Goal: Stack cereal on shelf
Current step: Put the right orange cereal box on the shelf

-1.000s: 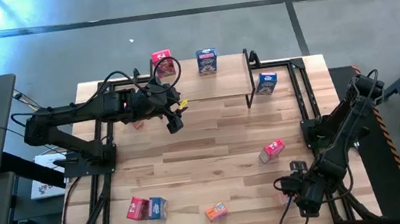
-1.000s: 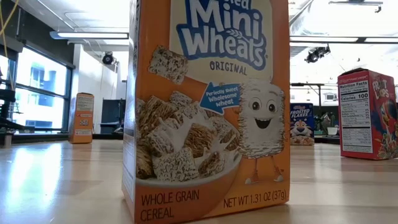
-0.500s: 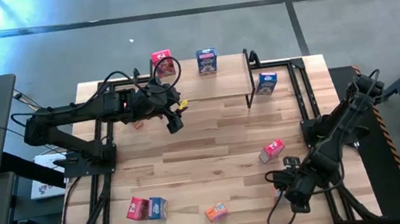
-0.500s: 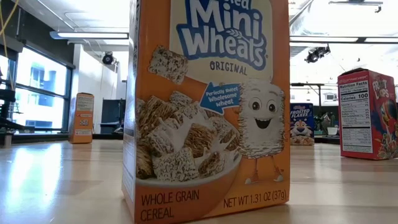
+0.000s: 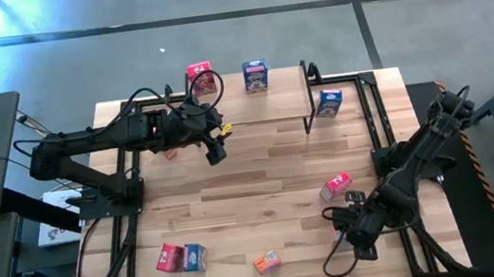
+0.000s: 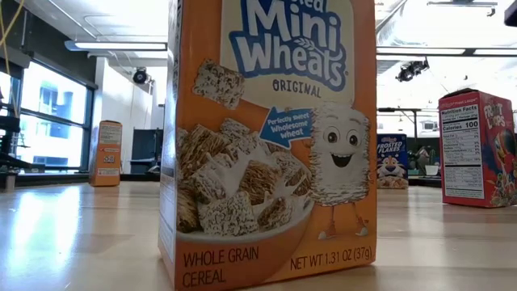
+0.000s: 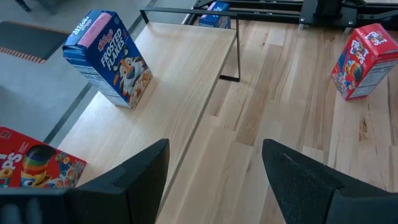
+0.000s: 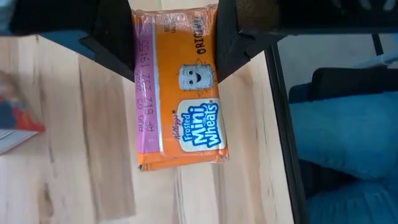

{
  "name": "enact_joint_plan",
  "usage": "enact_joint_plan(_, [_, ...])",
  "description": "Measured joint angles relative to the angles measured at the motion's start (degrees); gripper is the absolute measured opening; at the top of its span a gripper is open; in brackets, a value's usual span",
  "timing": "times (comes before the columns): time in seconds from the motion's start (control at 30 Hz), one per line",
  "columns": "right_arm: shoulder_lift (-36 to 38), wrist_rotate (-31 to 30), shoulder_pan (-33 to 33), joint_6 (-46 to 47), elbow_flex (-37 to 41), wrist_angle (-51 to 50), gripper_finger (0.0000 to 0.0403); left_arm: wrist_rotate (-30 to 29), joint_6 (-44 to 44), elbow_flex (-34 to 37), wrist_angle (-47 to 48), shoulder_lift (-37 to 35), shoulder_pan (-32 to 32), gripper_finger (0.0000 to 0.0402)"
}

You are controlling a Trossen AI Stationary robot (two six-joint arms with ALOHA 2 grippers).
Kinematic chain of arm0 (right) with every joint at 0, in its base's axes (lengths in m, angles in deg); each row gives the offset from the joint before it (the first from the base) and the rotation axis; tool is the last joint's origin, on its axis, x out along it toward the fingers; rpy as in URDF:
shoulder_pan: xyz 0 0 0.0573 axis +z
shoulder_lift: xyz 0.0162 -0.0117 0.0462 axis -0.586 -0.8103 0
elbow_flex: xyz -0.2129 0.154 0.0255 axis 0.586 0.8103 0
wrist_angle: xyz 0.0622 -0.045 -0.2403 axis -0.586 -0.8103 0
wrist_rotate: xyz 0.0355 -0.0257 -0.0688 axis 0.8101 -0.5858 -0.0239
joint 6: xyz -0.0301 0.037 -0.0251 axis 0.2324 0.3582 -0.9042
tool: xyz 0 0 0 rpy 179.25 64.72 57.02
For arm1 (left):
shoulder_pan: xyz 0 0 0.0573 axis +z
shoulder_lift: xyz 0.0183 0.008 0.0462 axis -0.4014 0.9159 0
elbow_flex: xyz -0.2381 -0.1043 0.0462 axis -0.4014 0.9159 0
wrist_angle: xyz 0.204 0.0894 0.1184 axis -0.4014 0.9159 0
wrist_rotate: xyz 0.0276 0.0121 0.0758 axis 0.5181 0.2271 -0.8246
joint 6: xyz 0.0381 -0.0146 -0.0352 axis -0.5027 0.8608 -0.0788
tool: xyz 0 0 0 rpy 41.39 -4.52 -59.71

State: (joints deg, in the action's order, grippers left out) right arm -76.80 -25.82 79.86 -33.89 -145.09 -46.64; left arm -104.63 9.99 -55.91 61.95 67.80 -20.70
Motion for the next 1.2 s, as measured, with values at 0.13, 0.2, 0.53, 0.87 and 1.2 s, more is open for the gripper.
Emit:
enact_joint_plan(0.13, [0.38,-0.01,-2.11,-3.35,-1.71,-0.22,0.0163,0.0,0.0,0.0,0.0,0.0,0.02,0.0248])
enact_joint_plan(0.2, [0.38,-0.23,-3.16,-5.55,-3.38,-0.4,0.0163,-0.01,0.0,0.0,0.0,0.0,0.0,0.0248])
enact_joint_plan(0.53, [0.38,-5.3,-11.35,-19.85,-13.65,-11.19,0.0163,0.0,0.0,0.0,0.0,-0.01,0.02,0.0248])
enact_joint_plan(0.87, [0.38,-5.38,-26.17,-40.4,-22.77,-18.7,0.0163,0.0,0.0,0.0,0.0,0.01,0.02,0.0248])
enact_joint_plan(1.2, [0.38,-5.29,-44.46,-59.03,-30.93,-22.14,0.0163,-0.01,0.0,0.0,0.0,0.01,0.0,0.0248])
